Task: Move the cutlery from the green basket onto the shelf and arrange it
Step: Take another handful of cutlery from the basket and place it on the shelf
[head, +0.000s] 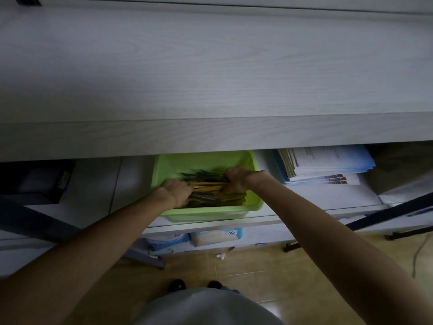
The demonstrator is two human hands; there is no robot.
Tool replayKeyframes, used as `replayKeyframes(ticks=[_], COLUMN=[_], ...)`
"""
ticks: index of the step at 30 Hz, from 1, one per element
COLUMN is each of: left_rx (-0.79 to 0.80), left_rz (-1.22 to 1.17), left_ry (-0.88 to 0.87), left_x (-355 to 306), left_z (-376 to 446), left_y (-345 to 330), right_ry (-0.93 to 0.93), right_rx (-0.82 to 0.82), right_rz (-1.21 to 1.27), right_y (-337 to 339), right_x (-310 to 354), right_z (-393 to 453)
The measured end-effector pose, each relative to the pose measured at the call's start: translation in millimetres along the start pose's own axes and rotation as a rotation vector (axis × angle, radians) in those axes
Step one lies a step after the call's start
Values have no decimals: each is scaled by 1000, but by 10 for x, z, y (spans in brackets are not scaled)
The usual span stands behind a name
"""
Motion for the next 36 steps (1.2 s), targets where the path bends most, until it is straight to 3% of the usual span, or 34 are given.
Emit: replayKeyframes(ticks=[13, 20, 30, 36], left_rx=[14, 74, 41, 37], left_rz=[-97, -125, -56, -38], left_ry=[10, -11, 5, 12], left_x=[70, 61, 18, 42], left_z=[41, 53, 28, 47], left_y=[-86, -105, -66, -121], right_ry=[-2, -25, -79, -91], right_rx=[49, 48, -183, -229], right_rz=[181, 84, -26, -134], right_y=[56, -75, -93, -170], right_x=[20, 64, 46, 97], right_z=[-69, -43, -56, -21])
Point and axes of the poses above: each hand's wrist, its own z-axis towards the middle knuckle, its own y-axis out of the back of the hand, x = y × z, the point moved 7 cm from there along z, towards the middle knuckle, and after that the axes turned 12 degrees about -z, right-handed, at the moved point
